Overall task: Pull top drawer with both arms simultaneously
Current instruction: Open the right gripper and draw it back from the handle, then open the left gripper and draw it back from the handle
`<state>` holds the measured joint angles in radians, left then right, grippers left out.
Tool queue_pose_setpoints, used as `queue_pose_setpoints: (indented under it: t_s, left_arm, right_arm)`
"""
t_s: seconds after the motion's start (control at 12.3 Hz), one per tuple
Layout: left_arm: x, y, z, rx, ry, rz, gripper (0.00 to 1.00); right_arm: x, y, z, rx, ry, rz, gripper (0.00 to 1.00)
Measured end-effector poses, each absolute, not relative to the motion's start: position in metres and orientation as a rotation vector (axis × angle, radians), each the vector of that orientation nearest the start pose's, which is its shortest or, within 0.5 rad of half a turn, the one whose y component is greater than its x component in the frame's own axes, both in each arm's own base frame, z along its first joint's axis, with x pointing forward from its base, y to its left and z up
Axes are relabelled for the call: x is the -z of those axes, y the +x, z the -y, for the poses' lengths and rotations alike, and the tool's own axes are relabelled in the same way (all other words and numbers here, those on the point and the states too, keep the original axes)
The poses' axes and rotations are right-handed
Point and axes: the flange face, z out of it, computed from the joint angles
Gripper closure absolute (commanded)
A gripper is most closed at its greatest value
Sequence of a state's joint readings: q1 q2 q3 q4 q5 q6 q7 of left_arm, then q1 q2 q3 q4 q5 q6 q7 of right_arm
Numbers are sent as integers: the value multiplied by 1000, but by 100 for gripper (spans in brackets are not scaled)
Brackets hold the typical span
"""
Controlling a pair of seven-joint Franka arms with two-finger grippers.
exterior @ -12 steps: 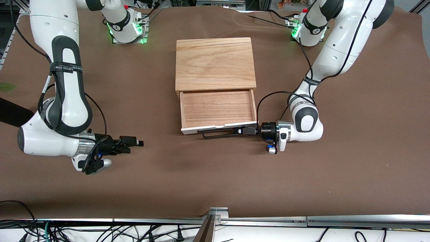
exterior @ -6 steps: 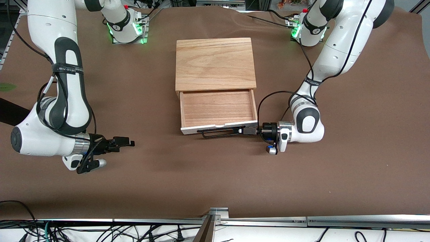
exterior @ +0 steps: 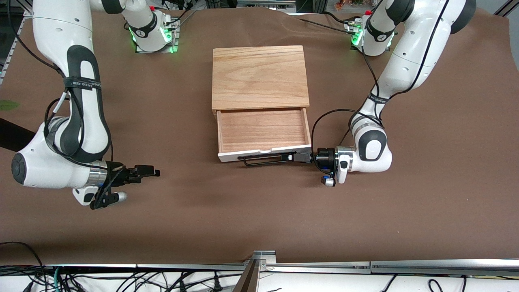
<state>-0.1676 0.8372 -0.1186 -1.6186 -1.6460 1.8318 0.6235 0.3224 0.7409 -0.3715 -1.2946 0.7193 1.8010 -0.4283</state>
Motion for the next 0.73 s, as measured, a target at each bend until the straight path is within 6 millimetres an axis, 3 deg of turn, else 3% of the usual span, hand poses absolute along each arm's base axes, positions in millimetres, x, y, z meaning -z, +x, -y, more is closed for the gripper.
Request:
queue_pose_setpoints:
  t_s: [0.33,0.73]
  left_arm:
    - [-180,643,245,229,1580,-293,0]
    - [-187,645,246,227,1571,-297,0]
  right_arm:
    - [-318,722,-84,-99,-2670,286,0]
    - [-318,722,-78,-108,-2687,241,0]
